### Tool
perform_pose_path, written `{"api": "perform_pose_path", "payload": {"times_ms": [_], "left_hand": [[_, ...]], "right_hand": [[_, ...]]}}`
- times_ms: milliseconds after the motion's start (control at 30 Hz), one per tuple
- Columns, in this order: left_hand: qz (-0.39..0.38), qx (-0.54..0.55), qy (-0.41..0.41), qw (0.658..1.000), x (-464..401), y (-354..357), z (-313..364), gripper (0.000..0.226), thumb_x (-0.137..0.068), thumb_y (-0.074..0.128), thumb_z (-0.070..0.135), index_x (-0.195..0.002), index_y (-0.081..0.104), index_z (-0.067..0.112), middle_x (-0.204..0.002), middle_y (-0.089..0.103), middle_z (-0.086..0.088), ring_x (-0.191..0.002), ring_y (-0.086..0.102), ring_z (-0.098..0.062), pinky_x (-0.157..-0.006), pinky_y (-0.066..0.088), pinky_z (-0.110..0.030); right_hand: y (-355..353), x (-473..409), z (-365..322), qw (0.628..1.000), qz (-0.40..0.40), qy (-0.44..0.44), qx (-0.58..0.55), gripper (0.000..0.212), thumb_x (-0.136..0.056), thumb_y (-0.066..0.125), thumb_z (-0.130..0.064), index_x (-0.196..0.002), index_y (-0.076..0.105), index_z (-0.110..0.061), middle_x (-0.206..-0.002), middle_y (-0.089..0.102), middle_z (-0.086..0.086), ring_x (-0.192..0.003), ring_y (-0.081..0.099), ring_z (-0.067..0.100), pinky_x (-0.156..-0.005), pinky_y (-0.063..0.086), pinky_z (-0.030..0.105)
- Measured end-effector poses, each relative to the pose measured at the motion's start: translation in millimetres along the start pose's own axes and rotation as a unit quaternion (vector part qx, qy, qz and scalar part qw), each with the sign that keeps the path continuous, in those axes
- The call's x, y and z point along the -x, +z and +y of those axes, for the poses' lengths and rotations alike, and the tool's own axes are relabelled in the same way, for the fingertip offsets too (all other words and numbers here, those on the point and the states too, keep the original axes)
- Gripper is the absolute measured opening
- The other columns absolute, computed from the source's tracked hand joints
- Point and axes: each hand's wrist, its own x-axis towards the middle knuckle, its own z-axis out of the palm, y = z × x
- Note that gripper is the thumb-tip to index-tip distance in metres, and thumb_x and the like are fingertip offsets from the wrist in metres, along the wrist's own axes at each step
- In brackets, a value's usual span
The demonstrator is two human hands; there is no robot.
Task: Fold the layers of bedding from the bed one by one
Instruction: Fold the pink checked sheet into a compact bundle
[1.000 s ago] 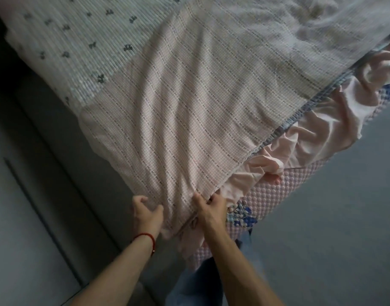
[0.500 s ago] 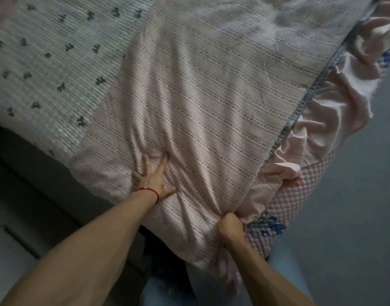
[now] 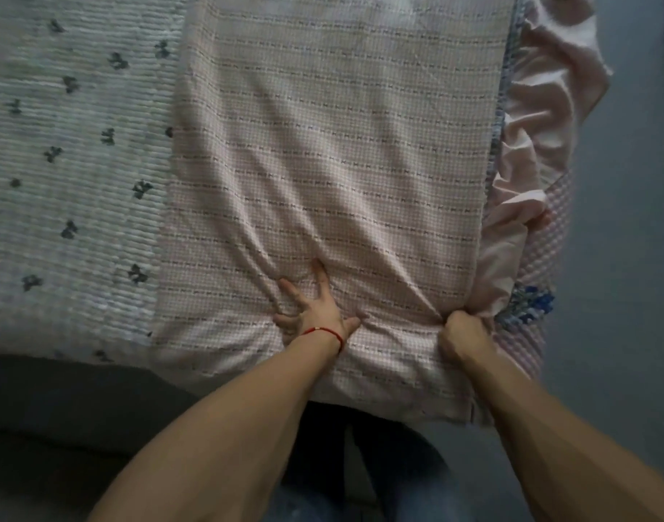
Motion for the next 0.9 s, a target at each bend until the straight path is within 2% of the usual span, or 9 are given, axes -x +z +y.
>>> {"api": "perform_pose_path", "payload": {"times_ms": [100, 200, 300, 367, 433, 567, 633, 733, 900], "left_hand": [[-0.026, -0.004, 0.021, 0.999, 2.7, -6.2, -10.0, 0.133, -0.074, 0.078, 0.061, -0.14, -0.037, 0.055, -0.153, -0.046, -0.015, -0.142, -0.003, -0.065, -0.116, 0.024, -0.066], [-0.07, 0.027, 0.124, 0.989, 12.9, -27.5, -36.4, 0.129, -0.076, 0.084, 0.045, -0.15, -0.021, 0.053, -0.157, -0.039, -0.012, -0.149, 0.007, -0.051, -0.12, 0.025, -0.05], [-0.008, 0.117, 0.223, 0.968, 25.1, -58.4, -100.6, 0.088, -0.09, 0.073, 0.019, -0.157, 0.019, 0.038, -0.16, 0.025, 0.001, -0.138, 0.043, -0.022, -0.104, 0.042, -0.029], [0.158, 0.11, 0.179, 0.965, 22.7, -76.0, -151.5, 0.061, -0.089, 0.067, 0.012, -0.145, 0.044, 0.022, -0.143, 0.049, -0.004, -0.121, 0.056, -0.027, -0.099, 0.049, -0.037], [0.267, 0.071, 0.066, 0.959, 12.7, -87.6, -197.0, 0.054, -0.087, 0.07, 0.018, -0.135, 0.049, 0.009, -0.137, 0.046, -0.019, -0.121, 0.051, -0.039, -0.104, 0.045, -0.046], [0.194, 0.116, 0.015, 0.974, -2.4, -93.8, -253.0, 0.045, -0.092, 0.071, 0.027, -0.123, 0.056, -0.002, -0.116, 0.062, -0.022, -0.105, 0.059, -0.035, -0.084, 0.043, -0.038], [0.207, 0.134, 0.024, 0.969, -11.6, -88.2, -261.2, 0.041, -0.092, 0.071, 0.03, -0.118, 0.059, 0.001, -0.106, 0.066, -0.019, -0.101, 0.062, -0.036, -0.083, 0.046, -0.039], [0.233, 0.201, 0.006, 0.952, -21.1, -81.3, -259.7, 0.046, -0.089, 0.074, 0.036, -0.118, 0.053, 0.006, -0.11, 0.065, -0.019, -0.105, 0.061, -0.036, -0.09, 0.047, -0.043], [0.23, 0.209, -0.035, 0.95, -44.5, -93.8, -257.4, 0.059, -0.086, 0.073, 0.044, -0.125, 0.055, 0.004, -0.126, 0.062, -0.019, -0.119, 0.056, -0.04, -0.101, 0.046, -0.045]], "right_hand": [[7.4, 5.5, 4.5, 0.999, 0.026, 0.0, -0.043, 0.032, -0.099, 0.053, -0.012, -0.124, 0.056, 0.007, -0.129, 0.06, 0.031, -0.119, 0.058, 0.045, -0.093, 0.048, 0.041], [15.6, 26.1, 17.7, 0.991, 0.076, -0.022, -0.111, 0.032, -0.104, 0.043, -0.017, -0.126, 0.048, 0.005, -0.132, 0.056, 0.035, -0.121, 0.055, 0.048, -0.098, 0.043, 0.046], [31.5, 69.0, 31.1, 0.959, 0.193, -0.059, -0.199, 0.03, -0.106, 0.043, -0.024, -0.114, 0.048, 0.005, -0.118, 0.06, 0.035, -0.109, 0.058, 0.049, -0.087, 0.042, 0.047], [44.0, 102.8, 35.0, 0.93, 0.258, -0.071, -0.251, 0.028, -0.106, 0.048, -0.023, -0.107, 0.05, 0.005, -0.108, 0.06, 0.034, -0.102, 0.059, 0.048, -0.079, 0.038, 0.044], [56.1, 123.5, 33.4, 0.922, 0.299, -0.061, -0.237, 0.029, -0.105, 0.052, -0.022, -0.105, 0.054, 0.007, -0.104, 0.06, 0.033, -0.098, 0.06, 0.046, -0.077, 0.039, 0.044], [68.8, 142.4, 25.2, 0.896, 0.403, -0.078, -0.172, 0.026, -0.096, 0.067, -0.024, -0.089, 0.058, -0.001, -0.079, 0.064, 0.024, -0.077, 0.065, 0.042, -0.08, 0.05, 0.053], [71.7, 145.4, 24.4, 0.901, 0.365, -0.1, -0.214, 0.032, -0.095, 0.068, -0.034, -0.092, 0.055, -0.005, -0.082, 0.065, 0.018, -0.079, 0.065, 0.039, -0.078, 0.051, 0.049], [73.1, 144.4, 27.5, 0.92, 0.237, -0.074, -0.303, 0.043, -0.096, 0.065, -0.042, -0.118, 0.061, -0.006, -0.108, 0.067, 0.009, -0.103, 0.063, 0.028, -0.082, 0.042, 0.033], [79.7, 127.5, 55.9, 0.92, 0.18, -0.032, -0.346, 0.064, -0.081, 0.056, -0.07, -0.115, 0.07, -0.017, -0.111, 0.074, 0.009, -0.1, 0.068, 0.034, -0.087, 0.058, 0.05]]}}
